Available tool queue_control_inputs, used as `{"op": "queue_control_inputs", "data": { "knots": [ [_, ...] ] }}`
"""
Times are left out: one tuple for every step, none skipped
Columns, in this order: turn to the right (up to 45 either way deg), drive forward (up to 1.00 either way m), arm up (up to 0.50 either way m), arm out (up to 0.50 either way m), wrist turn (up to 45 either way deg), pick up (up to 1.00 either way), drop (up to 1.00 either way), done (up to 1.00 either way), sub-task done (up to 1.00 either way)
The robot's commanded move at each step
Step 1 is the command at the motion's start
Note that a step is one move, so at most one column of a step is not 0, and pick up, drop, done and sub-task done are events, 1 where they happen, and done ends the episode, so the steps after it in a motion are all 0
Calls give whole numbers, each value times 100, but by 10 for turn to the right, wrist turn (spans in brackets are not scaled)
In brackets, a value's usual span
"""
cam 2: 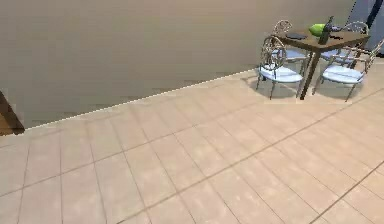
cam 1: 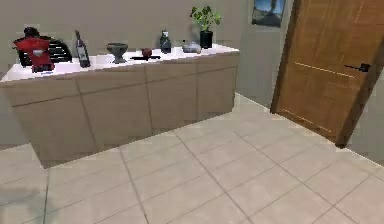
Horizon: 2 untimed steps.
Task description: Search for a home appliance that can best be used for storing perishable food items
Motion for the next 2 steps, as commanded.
{"op": "queue_control_inputs", "data": {
  "knots": [
    [450, 0, 0, 0, 0, 0, 0, 0, 0],
    [450, 0, 0, 0, 0, 0, 0, 0, 0]
  ]
}}
